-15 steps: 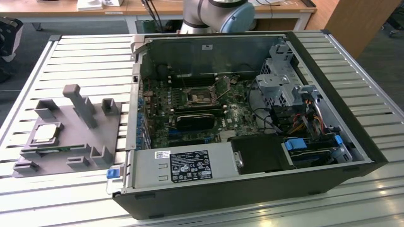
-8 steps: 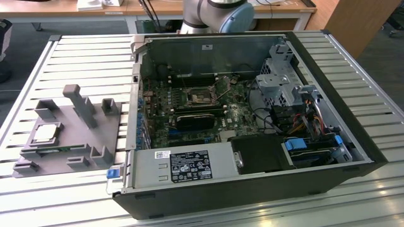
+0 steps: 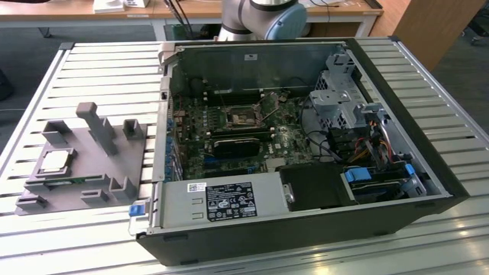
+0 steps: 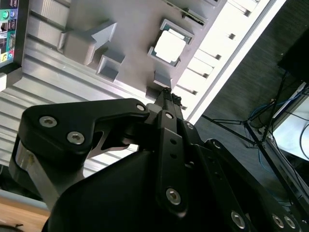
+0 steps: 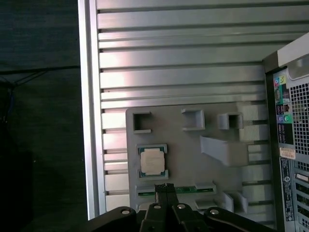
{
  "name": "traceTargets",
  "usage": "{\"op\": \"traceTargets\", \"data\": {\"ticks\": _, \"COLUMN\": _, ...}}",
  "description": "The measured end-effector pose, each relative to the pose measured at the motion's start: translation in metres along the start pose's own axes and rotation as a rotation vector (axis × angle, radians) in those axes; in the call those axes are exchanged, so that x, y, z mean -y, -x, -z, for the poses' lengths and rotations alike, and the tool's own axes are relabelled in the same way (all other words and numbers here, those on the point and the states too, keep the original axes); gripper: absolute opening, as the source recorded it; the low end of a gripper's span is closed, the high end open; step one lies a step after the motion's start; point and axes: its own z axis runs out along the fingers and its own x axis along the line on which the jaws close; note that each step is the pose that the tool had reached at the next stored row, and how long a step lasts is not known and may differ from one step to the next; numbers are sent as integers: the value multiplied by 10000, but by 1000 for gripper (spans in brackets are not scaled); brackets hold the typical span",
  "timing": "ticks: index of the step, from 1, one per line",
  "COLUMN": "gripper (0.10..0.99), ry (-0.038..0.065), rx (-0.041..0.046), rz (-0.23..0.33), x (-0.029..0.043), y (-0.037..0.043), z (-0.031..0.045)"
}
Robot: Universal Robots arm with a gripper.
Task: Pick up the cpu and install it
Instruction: 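Reach for the cpu, then pick up the cpu and move it towards the insertion slot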
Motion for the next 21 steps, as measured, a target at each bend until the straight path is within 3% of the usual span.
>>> {"op": "traceTargets", "data": {"ticks": 21, "gripper": 106, "ry": -28, "rx": -26, "rz": -1, "x": 6, "y": -20, "z": -86}}
